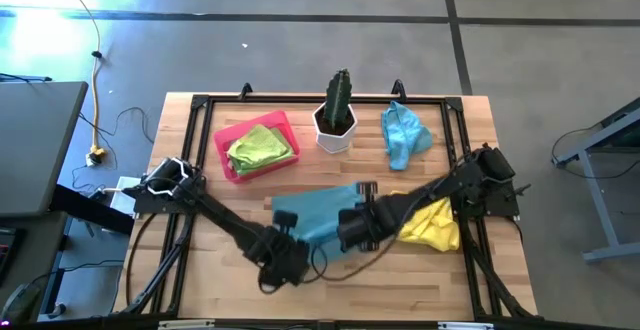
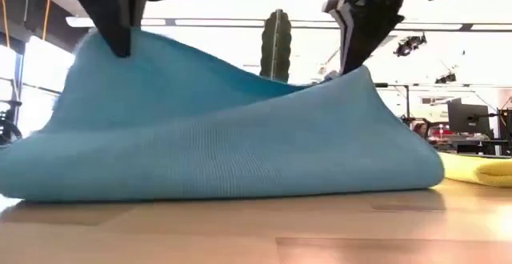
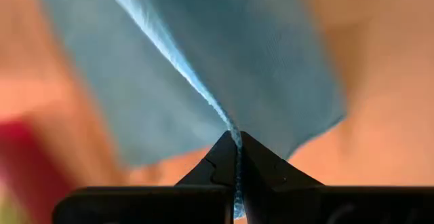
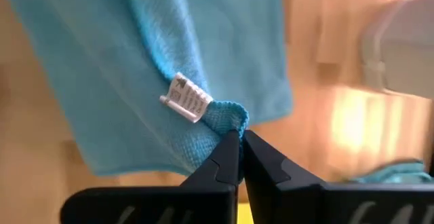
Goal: Fold microfiber towels
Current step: Fold the bottom blue microfiber cloth
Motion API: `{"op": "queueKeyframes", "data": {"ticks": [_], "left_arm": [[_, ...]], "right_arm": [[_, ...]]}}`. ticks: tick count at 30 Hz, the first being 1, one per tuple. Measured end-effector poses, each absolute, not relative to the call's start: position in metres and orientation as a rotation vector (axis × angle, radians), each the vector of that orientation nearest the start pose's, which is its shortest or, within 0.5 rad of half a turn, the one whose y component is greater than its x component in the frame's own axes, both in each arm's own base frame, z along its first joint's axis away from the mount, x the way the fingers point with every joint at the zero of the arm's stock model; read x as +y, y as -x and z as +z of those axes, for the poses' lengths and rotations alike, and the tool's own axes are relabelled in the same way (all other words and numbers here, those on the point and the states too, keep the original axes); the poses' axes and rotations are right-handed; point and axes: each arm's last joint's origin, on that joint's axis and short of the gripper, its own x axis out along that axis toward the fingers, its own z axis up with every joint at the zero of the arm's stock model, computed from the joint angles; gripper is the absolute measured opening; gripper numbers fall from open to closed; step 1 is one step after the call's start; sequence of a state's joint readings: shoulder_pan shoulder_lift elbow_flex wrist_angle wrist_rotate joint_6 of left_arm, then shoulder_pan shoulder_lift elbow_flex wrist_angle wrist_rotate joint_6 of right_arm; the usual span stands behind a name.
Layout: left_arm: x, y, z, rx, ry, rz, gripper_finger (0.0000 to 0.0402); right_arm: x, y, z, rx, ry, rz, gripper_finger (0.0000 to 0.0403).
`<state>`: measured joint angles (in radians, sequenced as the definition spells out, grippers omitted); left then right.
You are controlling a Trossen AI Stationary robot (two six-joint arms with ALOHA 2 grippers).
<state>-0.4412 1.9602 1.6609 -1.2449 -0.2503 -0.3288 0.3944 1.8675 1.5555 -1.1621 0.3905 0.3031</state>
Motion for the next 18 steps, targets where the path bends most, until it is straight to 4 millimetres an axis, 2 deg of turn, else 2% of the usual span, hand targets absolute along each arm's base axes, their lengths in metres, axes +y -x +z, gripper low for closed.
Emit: {"op": "queueKeyframes", "data": {"ticks": [2, 8, 13, 18], "left_arm": [[-0.139, -0.34, 0.244, 1.5, -0.286, 0.157, 0.0], [-0.09, -0.336, 0.291, 1.495, -0.371, 0.291, 0.0], [-0.041, -0.325, 0.335, 1.368, -0.299, 0.329, 0.0], [0.006, -0.303, 0.37, 1.241, -0.169, 0.423, 0.0]], "right_arm": [[0.112, -0.337, 0.249, 1.337, 0.303, -0.213, 0.0], [0.061, -0.336, 0.281, 1.271, 0.279, -0.253, 0.0], [0.019, -0.332, 0.306, 1.17, 0.271, -0.342, 0.0], [-0.017, -0.331, 0.318, 1.11, 0.294, -0.448, 0.0]]}}
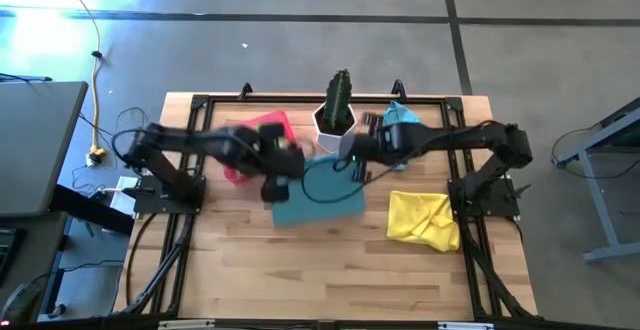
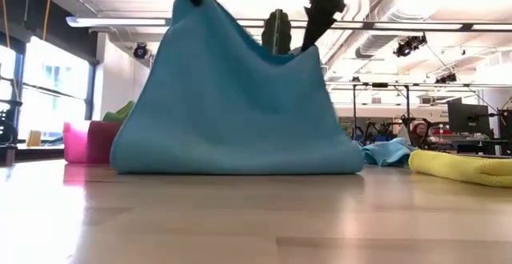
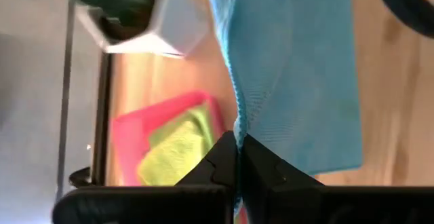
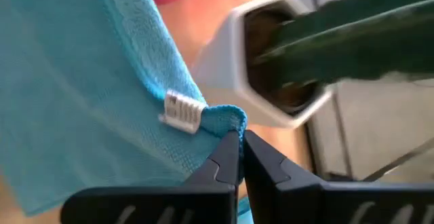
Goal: Fold microfiber towels
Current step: Fold the bottom blue microfiber cloth
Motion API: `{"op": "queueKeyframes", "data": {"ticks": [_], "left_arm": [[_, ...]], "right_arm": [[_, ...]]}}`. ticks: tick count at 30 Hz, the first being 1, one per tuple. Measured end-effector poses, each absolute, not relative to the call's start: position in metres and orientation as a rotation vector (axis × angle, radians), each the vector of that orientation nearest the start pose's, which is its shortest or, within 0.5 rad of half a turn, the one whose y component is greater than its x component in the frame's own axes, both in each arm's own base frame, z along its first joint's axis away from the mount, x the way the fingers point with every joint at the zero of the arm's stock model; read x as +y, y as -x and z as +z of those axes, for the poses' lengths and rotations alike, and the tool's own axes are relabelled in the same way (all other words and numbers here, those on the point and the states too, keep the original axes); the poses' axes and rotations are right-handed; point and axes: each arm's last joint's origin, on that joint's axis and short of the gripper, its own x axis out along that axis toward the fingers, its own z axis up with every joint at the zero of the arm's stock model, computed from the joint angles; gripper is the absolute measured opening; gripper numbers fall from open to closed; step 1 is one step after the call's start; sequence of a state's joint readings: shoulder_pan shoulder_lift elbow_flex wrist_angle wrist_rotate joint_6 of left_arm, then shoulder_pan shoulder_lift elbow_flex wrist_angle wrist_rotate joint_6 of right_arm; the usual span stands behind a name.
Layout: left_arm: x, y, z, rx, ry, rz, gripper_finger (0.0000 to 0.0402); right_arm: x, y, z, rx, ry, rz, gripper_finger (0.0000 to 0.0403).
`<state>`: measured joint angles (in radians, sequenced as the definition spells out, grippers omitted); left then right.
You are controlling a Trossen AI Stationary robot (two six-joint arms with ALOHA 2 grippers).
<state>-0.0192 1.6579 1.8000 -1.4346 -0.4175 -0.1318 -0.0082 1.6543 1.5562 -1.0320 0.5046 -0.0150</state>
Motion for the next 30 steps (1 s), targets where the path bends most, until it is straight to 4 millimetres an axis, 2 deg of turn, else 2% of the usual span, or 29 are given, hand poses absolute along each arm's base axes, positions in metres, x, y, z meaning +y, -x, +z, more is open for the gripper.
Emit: {"op": "queueKeyframes", "data": {"ticks": [3, 9, 12, 15, 19, 22, 26, 30], "left_arm": [[0.029, -0.291, 0.388, 1.149, -0.136, 0.466, 0.0], [0.066, -0.273, 0.413, 0.982, -0.104, 0.557, 0.0], [0.075, -0.272, 0.422, 0.906, -0.132, 0.626, 0.0], [0.08, -0.268, 0.427, 0.905, -0.162, 0.674, 0.0], [0.073, -0.266, 0.435, 0.865, -0.145, 0.653, 0.0], [0.058, -0.267, 0.432, 0.883, -0.06, 0.539, 0.0], [0.025, -0.271, 0.42, 0.93, 0.14, 0.312, 0.0], [-0.02, -0.288, 0.384, 1.015, 0.165, 0.211, 0.0]], "right_arm": [[-0.033, -0.332, 0.329, 1.08, 0.313, -0.481, 0.0], [-0.058, -0.332, 0.365, 0.969, 0.312, -0.564, 0.0], [-0.065, -0.332, 0.38, 0.923, 0.342, -0.613, 0.0], [-0.064, -0.33, 0.393, 0.898, 0.385, -0.658, 0.0], [-0.055, -0.326, 0.409, 0.87, 0.384, -0.652, 0.0], [-0.043, -0.322, 0.407, 0.893, 0.284, -0.546, 0.0], [-0.02, -0.319, 0.383, 1.032, 0.038, -0.322, 0.0], [0.016, -0.321, 0.343, 1.164, -0.044, -0.187, 0.0]]}}
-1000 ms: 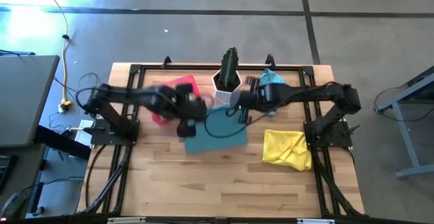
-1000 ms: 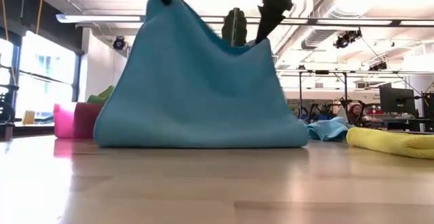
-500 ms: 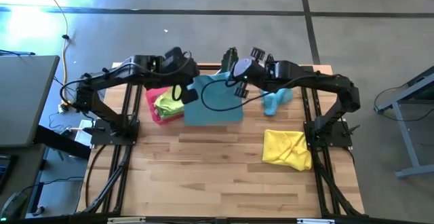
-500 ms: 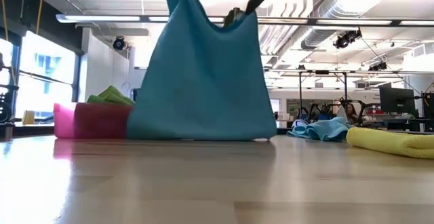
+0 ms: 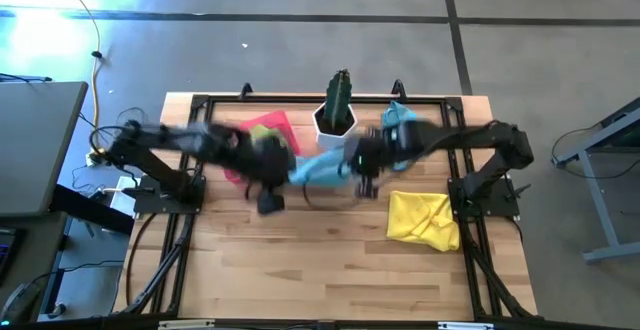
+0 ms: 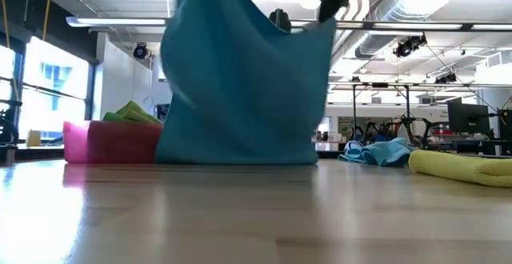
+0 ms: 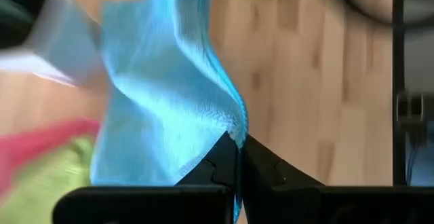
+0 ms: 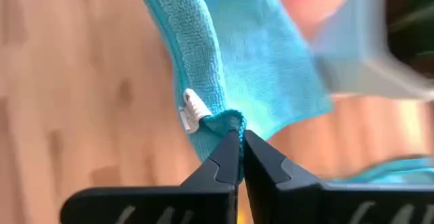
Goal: Fold microfiber towels
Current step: Fold the bottom blue microfiber cloth
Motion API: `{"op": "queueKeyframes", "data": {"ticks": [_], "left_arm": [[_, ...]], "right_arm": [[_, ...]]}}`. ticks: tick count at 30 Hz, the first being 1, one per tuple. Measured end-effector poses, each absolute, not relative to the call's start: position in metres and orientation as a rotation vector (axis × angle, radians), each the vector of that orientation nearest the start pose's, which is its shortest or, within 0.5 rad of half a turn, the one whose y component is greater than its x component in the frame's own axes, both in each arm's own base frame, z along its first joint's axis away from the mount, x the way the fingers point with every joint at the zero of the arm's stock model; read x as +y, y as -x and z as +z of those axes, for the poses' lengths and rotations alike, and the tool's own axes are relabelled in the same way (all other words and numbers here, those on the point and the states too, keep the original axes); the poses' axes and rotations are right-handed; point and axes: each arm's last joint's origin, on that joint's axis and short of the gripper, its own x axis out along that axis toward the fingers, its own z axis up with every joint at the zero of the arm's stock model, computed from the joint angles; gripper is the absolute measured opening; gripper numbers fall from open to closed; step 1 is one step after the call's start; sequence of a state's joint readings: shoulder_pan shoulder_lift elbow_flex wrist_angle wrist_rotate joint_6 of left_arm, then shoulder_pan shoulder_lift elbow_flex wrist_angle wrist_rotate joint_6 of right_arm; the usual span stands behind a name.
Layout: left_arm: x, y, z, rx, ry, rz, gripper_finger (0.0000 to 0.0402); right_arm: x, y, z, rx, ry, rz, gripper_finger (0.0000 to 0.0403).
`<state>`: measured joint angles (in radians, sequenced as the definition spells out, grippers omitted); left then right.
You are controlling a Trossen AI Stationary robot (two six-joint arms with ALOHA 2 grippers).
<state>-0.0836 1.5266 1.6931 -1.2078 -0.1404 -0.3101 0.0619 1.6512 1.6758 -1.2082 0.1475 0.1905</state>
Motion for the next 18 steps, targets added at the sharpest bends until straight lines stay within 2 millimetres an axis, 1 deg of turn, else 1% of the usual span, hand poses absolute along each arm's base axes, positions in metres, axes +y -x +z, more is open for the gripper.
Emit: {"op": "queueKeyframes", "data": {"ticks": [4, 6, 10, 15, 18], "left_arm": [[-0.065, -0.302, 0.337, 1.054, 0.164, 0.185, 0.0], [-0.085, -0.308, 0.313, 1.069, 0.167, 0.164, 0.0], [-0.12, -0.32, 0.274, 1.074, 0.188, 0.129, 0.0], [-0.156, -0.336, 0.239, 1.084, 0.211, 0.078, 0.0], [-0.171, -0.342, 0.224, 1.097, 0.239, -0.008, 0.0]], "right_arm": [[0.05, -0.318, 0.302, 1.231, -0.051, -0.137, 0.0], [0.066, -0.316, 0.285, 1.23, -0.062, -0.12, 0.0], [0.095, -0.309, 0.252, 1.239, -0.12, -0.048, 0.0], [0.127, -0.298, 0.225, 1.223, -0.17, 0.061, 0.0], [0.139, -0.294, 0.221, 1.213, -0.173, 0.119, 0.0]]}}
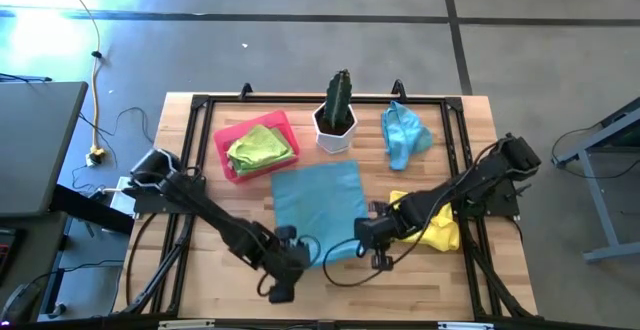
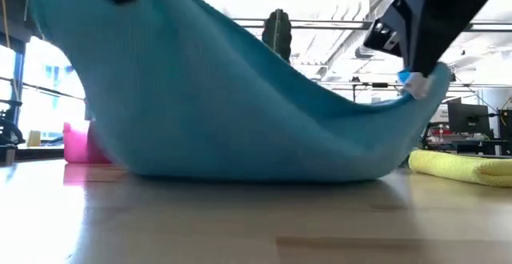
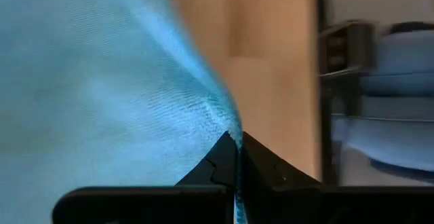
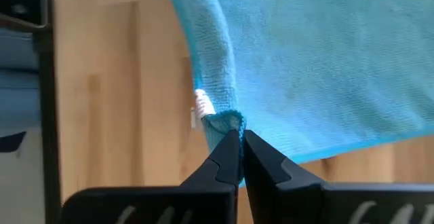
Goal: Fold microfiber towels
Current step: Fold the bottom blue microfiber cloth
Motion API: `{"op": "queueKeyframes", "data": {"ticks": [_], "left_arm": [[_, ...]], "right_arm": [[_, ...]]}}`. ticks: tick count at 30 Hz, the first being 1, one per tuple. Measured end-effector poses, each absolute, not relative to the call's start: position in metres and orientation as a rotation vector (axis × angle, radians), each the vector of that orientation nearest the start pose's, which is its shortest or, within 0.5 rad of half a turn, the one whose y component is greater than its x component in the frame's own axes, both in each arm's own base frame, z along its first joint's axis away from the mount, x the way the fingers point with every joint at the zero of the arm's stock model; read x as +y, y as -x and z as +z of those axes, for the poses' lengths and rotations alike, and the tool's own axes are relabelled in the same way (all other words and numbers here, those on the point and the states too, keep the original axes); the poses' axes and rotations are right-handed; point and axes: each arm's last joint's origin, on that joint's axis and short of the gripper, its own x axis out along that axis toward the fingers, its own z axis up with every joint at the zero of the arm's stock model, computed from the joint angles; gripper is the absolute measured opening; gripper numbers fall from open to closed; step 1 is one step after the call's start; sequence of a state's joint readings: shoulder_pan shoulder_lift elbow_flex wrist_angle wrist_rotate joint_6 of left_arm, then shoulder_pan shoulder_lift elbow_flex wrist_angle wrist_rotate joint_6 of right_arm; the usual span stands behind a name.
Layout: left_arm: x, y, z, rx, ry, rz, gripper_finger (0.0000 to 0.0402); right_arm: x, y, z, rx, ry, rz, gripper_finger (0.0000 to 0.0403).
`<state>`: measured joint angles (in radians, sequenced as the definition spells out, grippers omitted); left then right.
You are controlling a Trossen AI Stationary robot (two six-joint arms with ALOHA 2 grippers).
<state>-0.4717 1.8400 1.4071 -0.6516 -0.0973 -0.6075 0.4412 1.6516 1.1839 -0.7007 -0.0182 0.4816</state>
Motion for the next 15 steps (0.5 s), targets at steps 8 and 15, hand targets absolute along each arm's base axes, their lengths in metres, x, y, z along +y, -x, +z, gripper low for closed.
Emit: {"op": "queueKeyframes", "data": {"ticks": [8, 15], "left_arm": [[-0.186, -0.348, 0.217, 1.078, 0.284, -0.098, 0.0], [-0.184, -0.342, 0.215, 1.114, 0.212, -0.053, 0.0]], "right_arm": [[0.148, -0.294, 0.221, 1.195, -0.196, 0.197, 0.0], [0.144, -0.298, 0.22, 1.158, -0.118, 0.174, 0.0]]}}
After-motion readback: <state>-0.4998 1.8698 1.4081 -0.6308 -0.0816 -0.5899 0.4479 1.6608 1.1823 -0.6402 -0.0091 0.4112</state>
